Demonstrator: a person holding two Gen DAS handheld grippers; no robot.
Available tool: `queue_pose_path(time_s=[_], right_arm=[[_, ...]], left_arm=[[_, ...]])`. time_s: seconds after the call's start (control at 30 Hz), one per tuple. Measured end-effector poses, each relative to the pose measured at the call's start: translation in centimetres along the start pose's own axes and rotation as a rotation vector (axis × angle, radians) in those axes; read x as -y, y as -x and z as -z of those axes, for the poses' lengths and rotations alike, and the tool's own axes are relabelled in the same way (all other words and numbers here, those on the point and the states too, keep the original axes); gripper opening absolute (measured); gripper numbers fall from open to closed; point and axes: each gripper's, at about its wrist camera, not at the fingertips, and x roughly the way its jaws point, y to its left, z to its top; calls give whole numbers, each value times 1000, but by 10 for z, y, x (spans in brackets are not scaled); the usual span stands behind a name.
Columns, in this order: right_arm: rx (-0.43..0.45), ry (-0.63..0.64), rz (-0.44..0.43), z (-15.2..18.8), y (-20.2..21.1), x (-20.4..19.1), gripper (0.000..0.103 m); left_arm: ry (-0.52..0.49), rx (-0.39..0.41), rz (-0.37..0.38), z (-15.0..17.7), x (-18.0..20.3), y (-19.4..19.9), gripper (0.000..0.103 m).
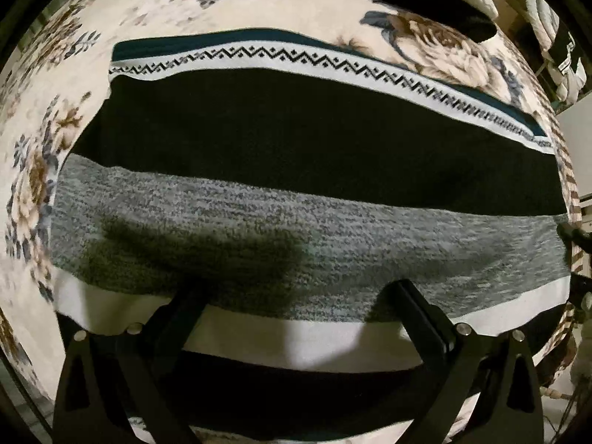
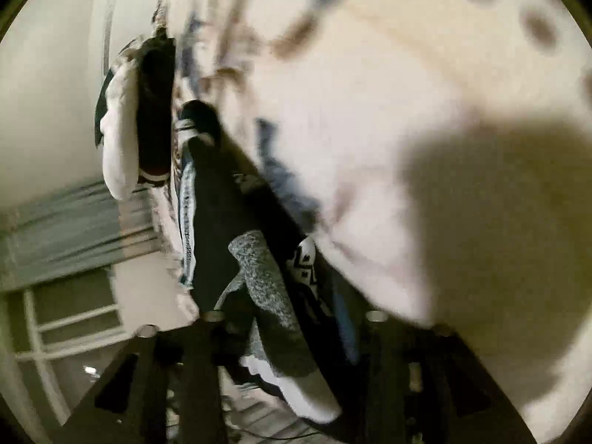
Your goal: Fold small clothes
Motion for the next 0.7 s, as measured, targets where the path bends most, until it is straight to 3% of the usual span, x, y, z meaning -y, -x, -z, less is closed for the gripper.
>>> queue_pose_path(time_s=[0.07, 0.23, 0.33, 0.47, 0.57, 0.7], right_arm=[[93, 58, 75, 20, 24, -17, 73], [217, 9, 143, 103, 62, -4, 74], [203, -122, 52, 154, 52, 45, 74], [263, -216, -133, 179, 7, 87, 74], [407, -150, -215, 180, 0, 82, 75], [473, -113, -299, 177, -12, 69, 75]], left_arm=[[35, 13, 28, 5, -2, 11, 103], [104, 7, 67, 31, -8, 26, 103], [115, -11, 69, 42, -9, 17, 103], [80, -9, 60, 43, -6, 7, 103], [53, -16, 60, 40, -3, 1, 103], [-1, -16, 50, 39, 3, -4, 103]])
